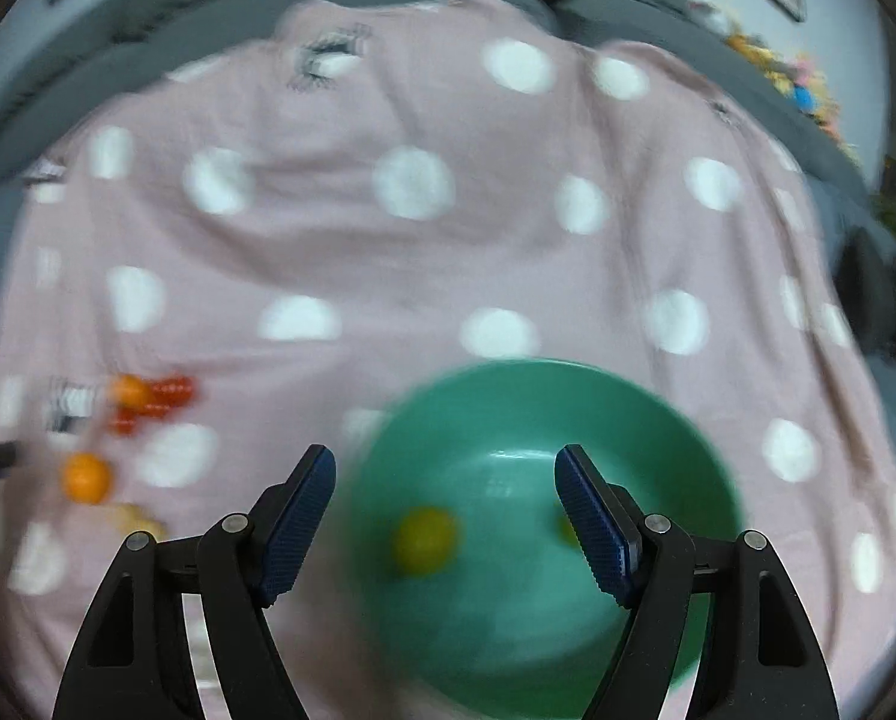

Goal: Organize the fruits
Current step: 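Move the right tool back to the large orange, fingers open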

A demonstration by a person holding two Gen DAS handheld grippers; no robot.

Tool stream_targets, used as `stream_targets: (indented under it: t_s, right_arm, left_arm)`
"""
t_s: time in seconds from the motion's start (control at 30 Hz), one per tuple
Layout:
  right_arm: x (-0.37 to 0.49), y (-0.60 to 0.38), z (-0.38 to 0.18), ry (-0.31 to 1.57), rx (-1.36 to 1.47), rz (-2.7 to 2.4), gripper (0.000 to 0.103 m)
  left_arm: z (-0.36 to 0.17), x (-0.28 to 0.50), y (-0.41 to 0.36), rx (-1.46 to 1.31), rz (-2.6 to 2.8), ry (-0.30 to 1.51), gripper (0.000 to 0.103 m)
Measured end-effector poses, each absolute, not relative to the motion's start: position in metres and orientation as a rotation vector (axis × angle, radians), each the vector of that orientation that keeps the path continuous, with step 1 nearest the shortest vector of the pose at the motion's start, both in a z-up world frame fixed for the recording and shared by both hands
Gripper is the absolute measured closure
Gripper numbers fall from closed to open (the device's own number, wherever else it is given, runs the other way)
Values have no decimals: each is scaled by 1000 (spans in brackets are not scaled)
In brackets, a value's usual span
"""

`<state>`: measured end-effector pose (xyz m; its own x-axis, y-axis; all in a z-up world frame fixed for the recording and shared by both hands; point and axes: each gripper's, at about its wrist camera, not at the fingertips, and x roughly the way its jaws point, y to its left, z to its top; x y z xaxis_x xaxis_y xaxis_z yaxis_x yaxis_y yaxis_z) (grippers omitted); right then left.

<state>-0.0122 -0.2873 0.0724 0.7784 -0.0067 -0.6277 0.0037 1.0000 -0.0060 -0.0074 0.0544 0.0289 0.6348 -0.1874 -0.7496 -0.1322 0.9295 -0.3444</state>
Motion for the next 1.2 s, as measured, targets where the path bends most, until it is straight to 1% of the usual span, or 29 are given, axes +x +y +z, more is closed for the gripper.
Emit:
stream_targets:
  t_s: [0.1, 0.2, 0.33, 0.4, 0.53, 0.57, 0.63, 0.73, 0.8, 1.2]
  right_arm:
    - [-13, -254, 78, 698, 34, 155, 26]
    - [0, -212, 72, 770, 82, 313, 26]
    - [21, -163, 52, 877, 128, 386, 26]
    - [29, -141, 42, 902, 117, 398, 26]
    - [51, -106, 16, 982, 142, 434, 31]
    - [55, -102, 9, 998, 149, 433, 31]
    - [60, -91, 0, 1023, 152, 427, 35]
    - [65, -86, -6, 1039, 134, 402, 37]
    - [70, -84, -9, 1049, 129, 386, 41]
    - [78, -88, -5, 1025, 103, 353, 41]
  left_arm:
    - [30, -9, 55, -389, -35, 886, 50]
    - [33, -10, 54, -385, -46, 879, 54]
    - [40, -15, 56, -406, -75, 859, 59]
    - [43, -17, 56, -399, -75, 849, 60]
    - [45, -19, 55, -379, -78, 837, 60]
    - [45, -19, 55, -381, -79, 836, 60]
    - [44, -19, 54, -388, -84, 839, 60]
    - [42, -16, 50, -387, -84, 853, 61]
    - [43, -15, 48, -380, -89, 848, 61]
    - [40, -11, 63, -415, -67, 857, 61]
